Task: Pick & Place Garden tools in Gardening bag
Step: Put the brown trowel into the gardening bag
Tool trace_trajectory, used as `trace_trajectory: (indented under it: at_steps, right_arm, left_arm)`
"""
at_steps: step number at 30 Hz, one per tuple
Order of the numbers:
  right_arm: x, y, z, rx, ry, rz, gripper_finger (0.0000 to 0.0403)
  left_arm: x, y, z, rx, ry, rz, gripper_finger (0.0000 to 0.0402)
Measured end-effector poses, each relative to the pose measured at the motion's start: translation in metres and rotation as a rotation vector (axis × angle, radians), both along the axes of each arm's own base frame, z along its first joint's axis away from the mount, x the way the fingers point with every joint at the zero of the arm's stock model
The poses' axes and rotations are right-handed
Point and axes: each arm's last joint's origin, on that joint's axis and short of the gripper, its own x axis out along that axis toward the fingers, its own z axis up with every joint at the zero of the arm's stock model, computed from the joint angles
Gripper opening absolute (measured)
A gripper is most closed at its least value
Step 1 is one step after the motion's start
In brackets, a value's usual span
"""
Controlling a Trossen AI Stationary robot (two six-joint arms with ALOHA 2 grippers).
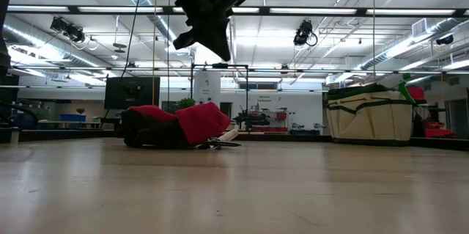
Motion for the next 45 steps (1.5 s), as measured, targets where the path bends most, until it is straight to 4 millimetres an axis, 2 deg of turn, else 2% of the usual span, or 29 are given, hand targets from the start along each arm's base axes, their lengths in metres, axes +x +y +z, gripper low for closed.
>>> trace_trajectory:
  at_steps: [13, 35, 45]
  right_arm:
    - [0.000, 0.000, 0.000, -0.004, 0.001, 0.001, 0.0001]
    - [0.000, 0.000, 0.000, -0.002, 0.004, -0.002, 0.0000]
    - [0.000, 0.000, 0.000, 0.000, 0.005, -0.003, 0.0000]
  left_arm:
    - [0.003, -0.002, -0.003, -0.045, -0.015, 0.080, 0.0001]
    - [0.035, 0.003, -0.088, -0.140, 0.216, 0.056, 0.0000]
    - [0.041, 0.005, -0.112, -0.126, 0.279, 0.060, 0.0000]
